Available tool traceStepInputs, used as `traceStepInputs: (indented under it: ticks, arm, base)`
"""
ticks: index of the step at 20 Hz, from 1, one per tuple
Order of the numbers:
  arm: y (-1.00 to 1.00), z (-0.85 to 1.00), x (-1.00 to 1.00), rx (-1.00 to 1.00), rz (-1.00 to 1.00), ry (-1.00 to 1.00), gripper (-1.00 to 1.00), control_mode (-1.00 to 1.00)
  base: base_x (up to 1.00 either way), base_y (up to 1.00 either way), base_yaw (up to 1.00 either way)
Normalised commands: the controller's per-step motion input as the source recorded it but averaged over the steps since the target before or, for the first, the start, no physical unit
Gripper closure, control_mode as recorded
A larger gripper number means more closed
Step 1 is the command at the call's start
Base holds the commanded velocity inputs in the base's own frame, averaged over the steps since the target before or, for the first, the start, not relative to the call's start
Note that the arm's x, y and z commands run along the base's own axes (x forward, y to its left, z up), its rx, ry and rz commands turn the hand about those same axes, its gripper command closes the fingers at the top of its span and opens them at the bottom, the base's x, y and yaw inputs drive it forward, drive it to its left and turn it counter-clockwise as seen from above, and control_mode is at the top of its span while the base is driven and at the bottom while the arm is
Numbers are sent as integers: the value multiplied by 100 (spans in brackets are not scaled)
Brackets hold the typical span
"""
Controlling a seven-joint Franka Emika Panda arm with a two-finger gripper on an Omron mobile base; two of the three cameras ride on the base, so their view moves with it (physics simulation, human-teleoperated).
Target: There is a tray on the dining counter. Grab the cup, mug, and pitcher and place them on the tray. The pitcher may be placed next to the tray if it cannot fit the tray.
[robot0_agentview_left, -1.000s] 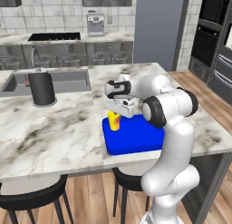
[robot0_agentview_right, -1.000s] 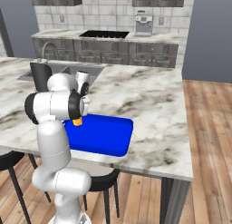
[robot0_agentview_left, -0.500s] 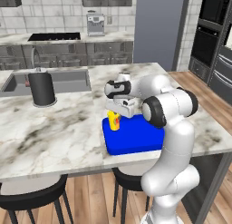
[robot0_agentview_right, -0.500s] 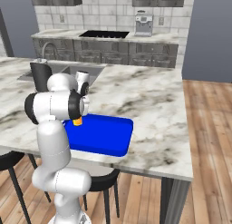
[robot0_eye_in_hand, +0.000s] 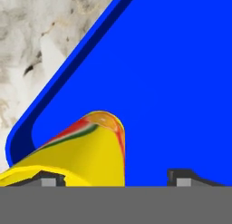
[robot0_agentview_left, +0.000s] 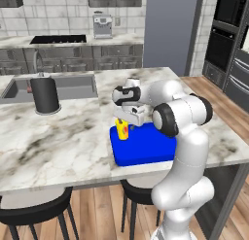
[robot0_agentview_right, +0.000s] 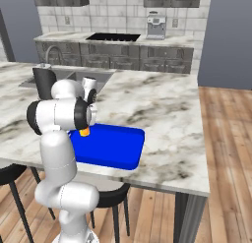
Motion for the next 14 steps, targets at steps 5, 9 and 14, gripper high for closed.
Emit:
traceStepInputs:
  ticks: [5,9,14]
  arm:
    - [-1,0,0,0,0,0,-100,-100]
    - [-30,18,0,0,0,0,-100,-100]
    - [-45,49,-11,0,4,-1,-100,-100]
  base:
    - [0,0,0]
    - [0,0,0]
    - [0,0,0]
